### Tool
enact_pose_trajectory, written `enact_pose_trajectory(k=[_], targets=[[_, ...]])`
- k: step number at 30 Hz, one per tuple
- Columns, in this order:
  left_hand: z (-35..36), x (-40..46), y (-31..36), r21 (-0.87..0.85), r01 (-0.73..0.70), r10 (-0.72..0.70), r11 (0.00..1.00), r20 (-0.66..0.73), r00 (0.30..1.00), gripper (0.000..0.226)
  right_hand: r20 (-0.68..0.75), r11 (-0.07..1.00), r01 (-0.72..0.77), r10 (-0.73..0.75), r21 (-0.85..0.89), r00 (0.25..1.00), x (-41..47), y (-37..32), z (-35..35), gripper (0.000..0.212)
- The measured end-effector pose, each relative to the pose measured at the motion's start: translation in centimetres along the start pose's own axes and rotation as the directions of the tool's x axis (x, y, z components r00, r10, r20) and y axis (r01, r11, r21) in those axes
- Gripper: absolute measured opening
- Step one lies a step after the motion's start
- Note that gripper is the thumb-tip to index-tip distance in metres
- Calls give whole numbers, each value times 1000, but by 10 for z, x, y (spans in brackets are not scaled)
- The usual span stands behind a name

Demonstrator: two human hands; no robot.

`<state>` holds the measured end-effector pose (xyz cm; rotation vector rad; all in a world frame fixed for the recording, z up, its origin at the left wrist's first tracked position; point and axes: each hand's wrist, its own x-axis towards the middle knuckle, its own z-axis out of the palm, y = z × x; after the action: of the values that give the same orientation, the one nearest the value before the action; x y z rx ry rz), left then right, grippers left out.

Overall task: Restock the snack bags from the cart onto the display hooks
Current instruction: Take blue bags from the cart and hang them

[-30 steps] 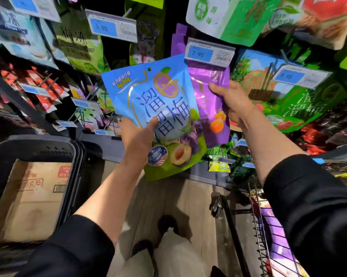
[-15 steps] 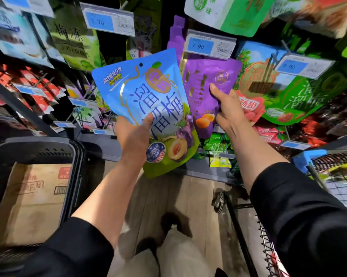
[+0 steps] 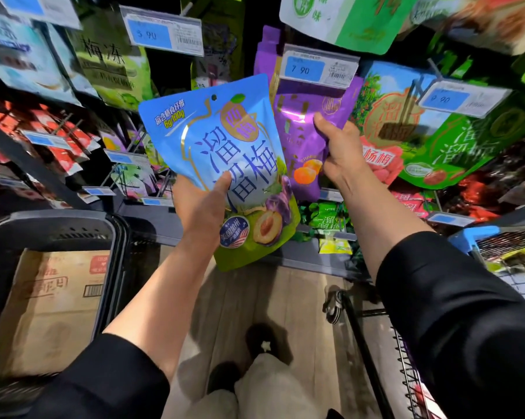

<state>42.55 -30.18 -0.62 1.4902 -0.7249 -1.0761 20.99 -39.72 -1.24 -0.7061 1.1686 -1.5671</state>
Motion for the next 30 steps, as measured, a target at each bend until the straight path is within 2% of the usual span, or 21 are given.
enact_pose_trajectory(k=[6,13,16,18,20,23,24,26,27,28,29,30], targets=[[0,5,-5,-5,1,-1,1000,-30,1000,34,-10,997,1,0,76,1000,-3,5,-5,13],[8,6,-7,-17,-51,51,999,-14,999,34,-73,1000,-9,8,-9,997,16,-1,-3,8],[11,9,-12,13,-21,21,1000,-9,1000,32,-158,997,23,-35,-80,987,31,-7,8,16],[13,11,-15,47,-9,10,999,-15,1000,34,-243,985,33,-74,-168,967,46,-9,12,20],[13,9,-16,72,-4,5,997,-21,1000,38,-328,942,-5,-112,-335,938,63,-9,10,29],[11,4,-15,92,1,0,996,-6,1000,37,-431,738,-182,-161,-650,888,60,-10,0,40],[10,1,-14,84,-7,6,996,7,1000,34,-450,701,-205,-182,-683,874,45,-13,0,37],[9,-6,-12,78,-37,34,996,33,999,32,-482,739,-185,-208,-647,851,12,-10,-4,35],[8,-10,-11,69,-49,45,996,58,997,33,-448,787,-146,-179,-600,876,-4,-8,-6,30],[8,-14,-10,59,-53,48,997,93,994,33,-351,848,-116,-87,-517,932,-21,-7,-5,28],[9,-18,-10,47,-48,41,998,141,989,32,-206,899,-120,34,-420,978,-34,-7,-6,30],[10,-23,-10,37,-37,29,999,197,980,29,-65,926,-151,136,-345,989,-47,-11,-6,32]])
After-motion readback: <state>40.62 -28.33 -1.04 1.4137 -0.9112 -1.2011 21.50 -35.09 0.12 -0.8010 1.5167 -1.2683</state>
